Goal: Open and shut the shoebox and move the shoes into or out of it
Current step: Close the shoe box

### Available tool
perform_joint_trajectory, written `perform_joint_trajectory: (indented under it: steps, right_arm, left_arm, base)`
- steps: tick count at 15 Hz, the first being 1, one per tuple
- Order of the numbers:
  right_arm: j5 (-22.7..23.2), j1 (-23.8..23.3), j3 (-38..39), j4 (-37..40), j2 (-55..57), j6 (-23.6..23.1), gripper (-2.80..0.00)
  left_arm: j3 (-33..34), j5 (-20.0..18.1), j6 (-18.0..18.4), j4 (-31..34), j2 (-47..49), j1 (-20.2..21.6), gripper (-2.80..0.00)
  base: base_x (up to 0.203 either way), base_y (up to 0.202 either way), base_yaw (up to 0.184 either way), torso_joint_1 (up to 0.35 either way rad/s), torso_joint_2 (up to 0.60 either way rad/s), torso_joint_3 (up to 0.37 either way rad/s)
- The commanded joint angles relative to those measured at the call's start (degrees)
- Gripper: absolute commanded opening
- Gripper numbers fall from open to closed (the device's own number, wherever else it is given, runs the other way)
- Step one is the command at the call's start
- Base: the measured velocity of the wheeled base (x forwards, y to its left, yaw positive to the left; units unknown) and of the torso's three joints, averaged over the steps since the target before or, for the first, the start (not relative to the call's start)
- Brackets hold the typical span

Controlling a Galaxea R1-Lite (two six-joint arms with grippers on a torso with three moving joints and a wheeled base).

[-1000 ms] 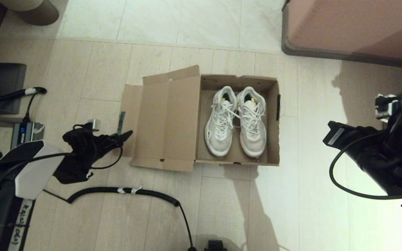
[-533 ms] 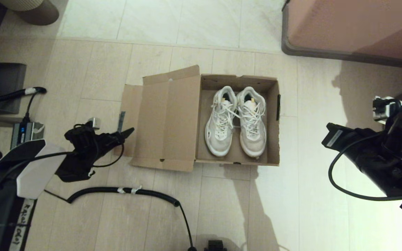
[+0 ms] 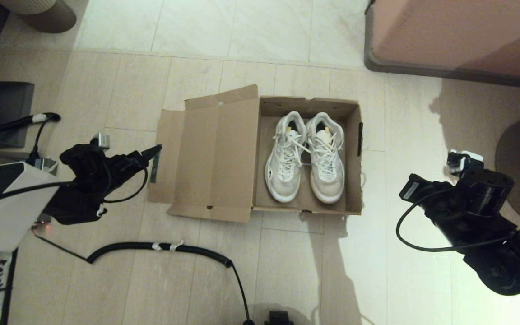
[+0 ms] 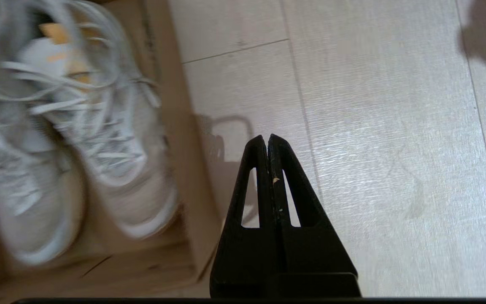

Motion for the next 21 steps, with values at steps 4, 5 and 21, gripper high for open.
perform_joint_trajectory:
  steps: [4, 5, 21]
  right_arm:
    - [0.0, -2.4, -1.2, -3.3, 7.3, -0.2, -2.8]
    - [0.1, -2.4, -1.3, -3.3, 7.5, -0.2, -2.8]
    - [1.0, -7.0, -5.7, -4.4, 13.7, -4.6, -2.8]
  left_arm:
    - [-6.8, -1.1, 0.1, 0.0, 6.0, 2.1, 0.0]
    - [-9.6, -1.6, 0.1, 0.0, 8.3, 2.3, 0.0]
    - [-17.8, -8.0, -7.1, 2.4, 14.5, 0.1, 0.0]
  base:
    - [0.0, 0.0, 0.0, 0.0, 0.0, 0.0]
    - [0.0, 0.0, 0.0, 0.0, 0.0, 0.0]
    - [0.0, 0.0, 0.0, 0.0, 0.0, 0.0]
